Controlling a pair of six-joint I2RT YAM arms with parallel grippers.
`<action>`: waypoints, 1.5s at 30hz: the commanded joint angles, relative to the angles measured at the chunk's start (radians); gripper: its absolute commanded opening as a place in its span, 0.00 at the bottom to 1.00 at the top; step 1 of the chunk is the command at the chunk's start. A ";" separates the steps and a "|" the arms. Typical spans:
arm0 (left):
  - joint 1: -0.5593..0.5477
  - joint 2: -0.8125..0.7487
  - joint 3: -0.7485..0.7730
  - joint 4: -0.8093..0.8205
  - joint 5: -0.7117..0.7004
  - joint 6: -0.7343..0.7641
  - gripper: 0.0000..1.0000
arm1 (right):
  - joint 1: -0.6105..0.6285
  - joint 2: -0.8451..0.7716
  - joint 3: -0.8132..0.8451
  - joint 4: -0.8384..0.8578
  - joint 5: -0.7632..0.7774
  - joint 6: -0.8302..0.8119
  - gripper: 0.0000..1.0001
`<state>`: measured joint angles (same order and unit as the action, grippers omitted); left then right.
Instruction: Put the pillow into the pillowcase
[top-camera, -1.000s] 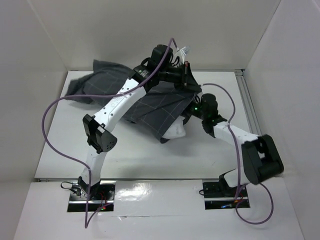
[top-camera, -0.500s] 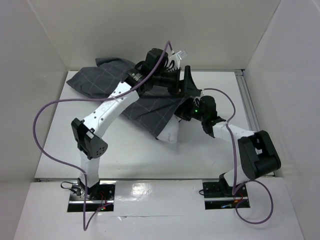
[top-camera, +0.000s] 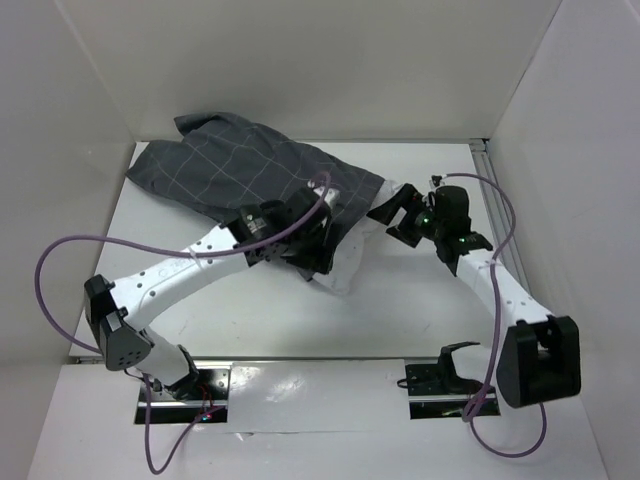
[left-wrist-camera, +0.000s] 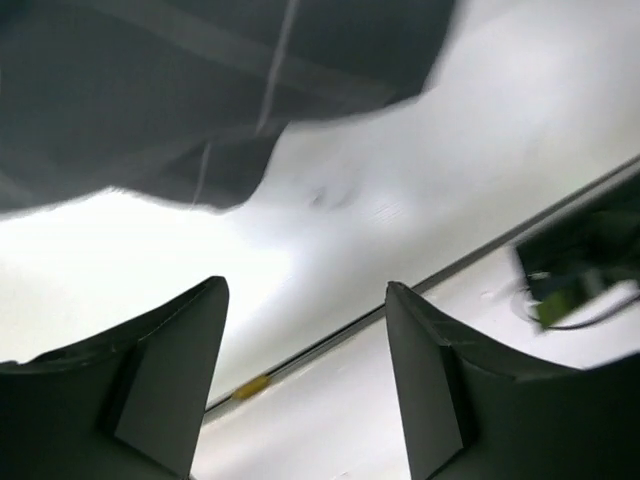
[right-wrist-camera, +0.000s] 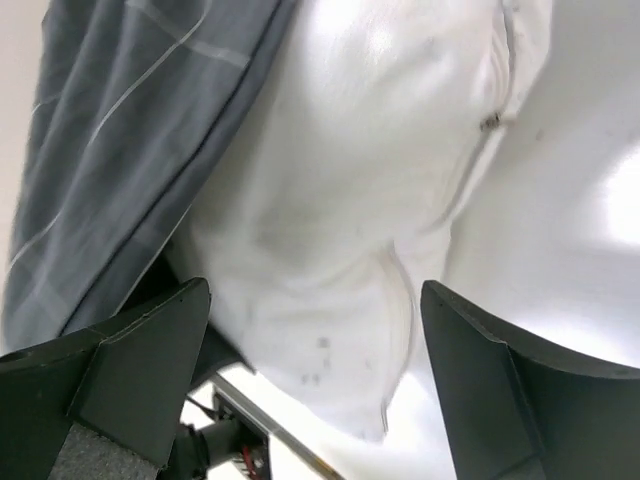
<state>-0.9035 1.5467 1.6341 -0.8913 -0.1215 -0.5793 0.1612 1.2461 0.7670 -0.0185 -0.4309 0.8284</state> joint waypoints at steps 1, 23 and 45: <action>-0.031 -0.066 -0.152 0.054 -0.179 -0.066 0.76 | -0.017 -0.097 0.045 -0.188 0.038 -0.100 0.93; 0.032 0.004 -0.605 0.595 -0.271 -0.007 0.71 | -0.008 -0.211 -0.077 -0.301 -0.150 -0.239 0.95; 0.084 -0.108 -0.662 0.543 -0.283 -0.047 0.00 | 0.052 -0.143 -0.026 -0.264 -0.204 -0.261 0.95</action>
<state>-0.8230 1.4746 0.9791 -0.3416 -0.3843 -0.6090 0.1703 1.0939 0.6968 -0.3218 -0.6235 0.5926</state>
